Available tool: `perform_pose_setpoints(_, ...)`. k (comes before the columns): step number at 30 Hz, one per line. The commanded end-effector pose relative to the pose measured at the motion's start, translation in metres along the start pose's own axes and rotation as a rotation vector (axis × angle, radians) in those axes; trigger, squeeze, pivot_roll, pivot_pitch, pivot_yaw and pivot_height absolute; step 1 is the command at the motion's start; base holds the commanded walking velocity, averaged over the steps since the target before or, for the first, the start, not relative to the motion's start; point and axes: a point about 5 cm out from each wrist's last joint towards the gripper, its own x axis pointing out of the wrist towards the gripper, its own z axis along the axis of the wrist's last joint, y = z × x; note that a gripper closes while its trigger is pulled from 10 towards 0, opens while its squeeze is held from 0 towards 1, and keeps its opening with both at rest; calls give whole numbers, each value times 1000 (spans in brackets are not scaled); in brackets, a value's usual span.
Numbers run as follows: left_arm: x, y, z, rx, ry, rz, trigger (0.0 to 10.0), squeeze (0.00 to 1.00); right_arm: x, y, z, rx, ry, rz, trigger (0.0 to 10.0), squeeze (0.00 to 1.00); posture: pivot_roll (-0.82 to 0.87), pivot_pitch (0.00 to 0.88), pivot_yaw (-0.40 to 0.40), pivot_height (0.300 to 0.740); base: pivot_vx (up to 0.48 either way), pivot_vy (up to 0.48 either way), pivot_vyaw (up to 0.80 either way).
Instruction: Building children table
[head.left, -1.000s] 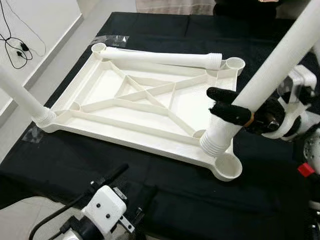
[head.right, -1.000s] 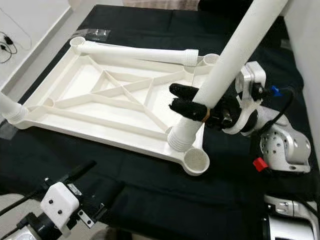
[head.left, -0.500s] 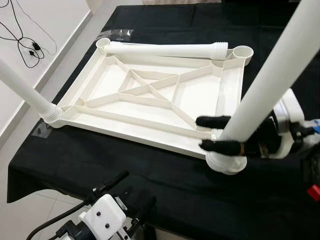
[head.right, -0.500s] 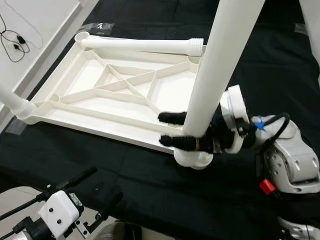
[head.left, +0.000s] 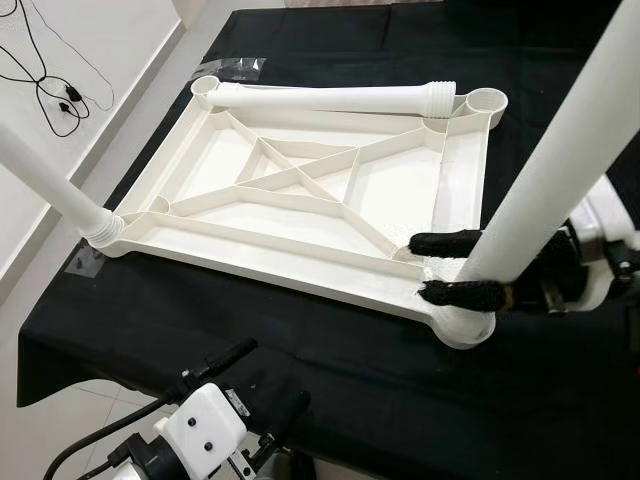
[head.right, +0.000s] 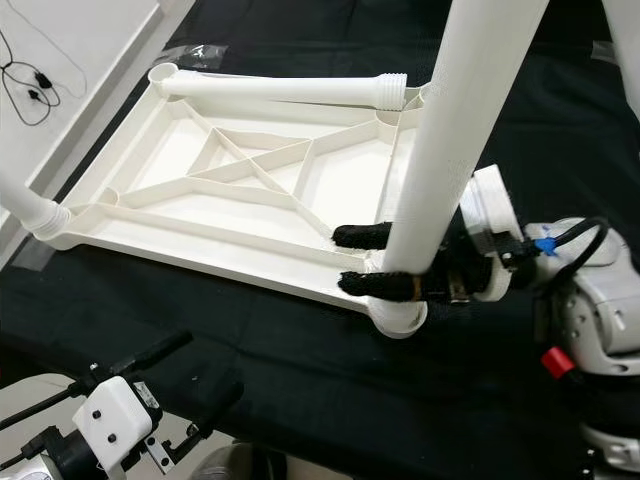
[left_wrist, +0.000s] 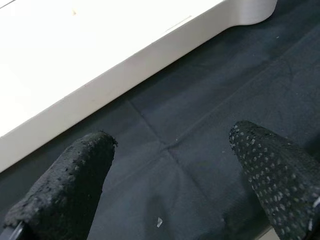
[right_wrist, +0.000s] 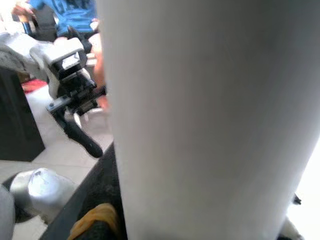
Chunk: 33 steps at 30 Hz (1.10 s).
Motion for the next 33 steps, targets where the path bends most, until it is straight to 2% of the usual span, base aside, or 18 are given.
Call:
perform_pose_setpoints(1,-5,0,-4,-3,35,-17,10000,0,-2,2,-2,6,26,8,10000,0,57,336,164,740,0,0,0)
perform_pose_setpoints(10,-6,0,-4,-8,34,-31,10000,0,-3,6,-1,19,26,38,10000,0,57,338,167,740,0,0,0)
perform_pose_setpoints(20,-6,-2,-6,-18,31,-53,10000,0,20,19,-3,34,-37,120,10000,0,58,340,170,740,0,0,0)
perform_pose_setpoints(30,-5,-4,-6,-32,22,-78,10000,0,29,19,-4,36,-55,153,10000,0,59,342,163,740,0,0,0)
perform_pose_setpoints(33,-5,-6,-6,-37,17,-90,10000,0,33,21,-3,3,-28,155,10000,0,53,339,161,740,0,0,0)
